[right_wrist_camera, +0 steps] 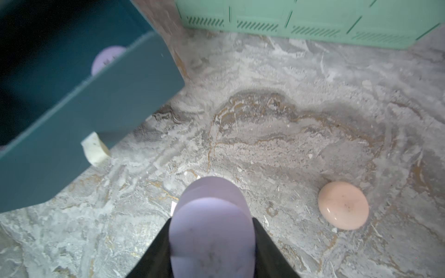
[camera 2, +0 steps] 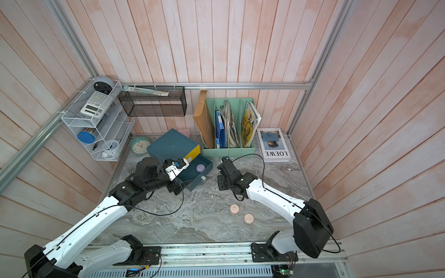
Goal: Put the bluetooth earphones in the drawer according to color
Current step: Pick up the Bluetooth earphone from the center of the board, then place the bluetooth earphone in the drawer.
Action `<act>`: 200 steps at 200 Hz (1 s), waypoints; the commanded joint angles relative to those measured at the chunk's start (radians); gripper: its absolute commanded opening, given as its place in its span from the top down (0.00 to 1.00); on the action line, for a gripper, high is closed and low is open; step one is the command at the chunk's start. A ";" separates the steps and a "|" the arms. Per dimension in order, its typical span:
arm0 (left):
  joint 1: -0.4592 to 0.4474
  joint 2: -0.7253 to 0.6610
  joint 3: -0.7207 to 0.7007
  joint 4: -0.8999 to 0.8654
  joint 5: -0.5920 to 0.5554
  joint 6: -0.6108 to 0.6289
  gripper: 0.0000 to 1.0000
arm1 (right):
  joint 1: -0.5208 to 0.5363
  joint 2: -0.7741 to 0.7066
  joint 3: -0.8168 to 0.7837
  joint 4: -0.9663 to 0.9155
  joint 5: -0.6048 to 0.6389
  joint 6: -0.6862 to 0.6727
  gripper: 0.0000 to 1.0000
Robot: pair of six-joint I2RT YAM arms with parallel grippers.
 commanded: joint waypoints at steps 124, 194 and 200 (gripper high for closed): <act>0.097 0.025 0.004 0.116 -0.057 -0.077 0.00 | 0.009 0.088 0.217 0.251 -0.242 -0.089 1.00; 0.098 0.031 0.067 0.042 -0.054 -0.063 0.00 | 0.020 0.172 0.278 0.228 -0.312 -0.081 1.00; 0.098 0.030 0.066 0.041 -0.054 -0.063 0.00 | 0.020 0.178 0.282 0.228 -0.318 -0.081 1.00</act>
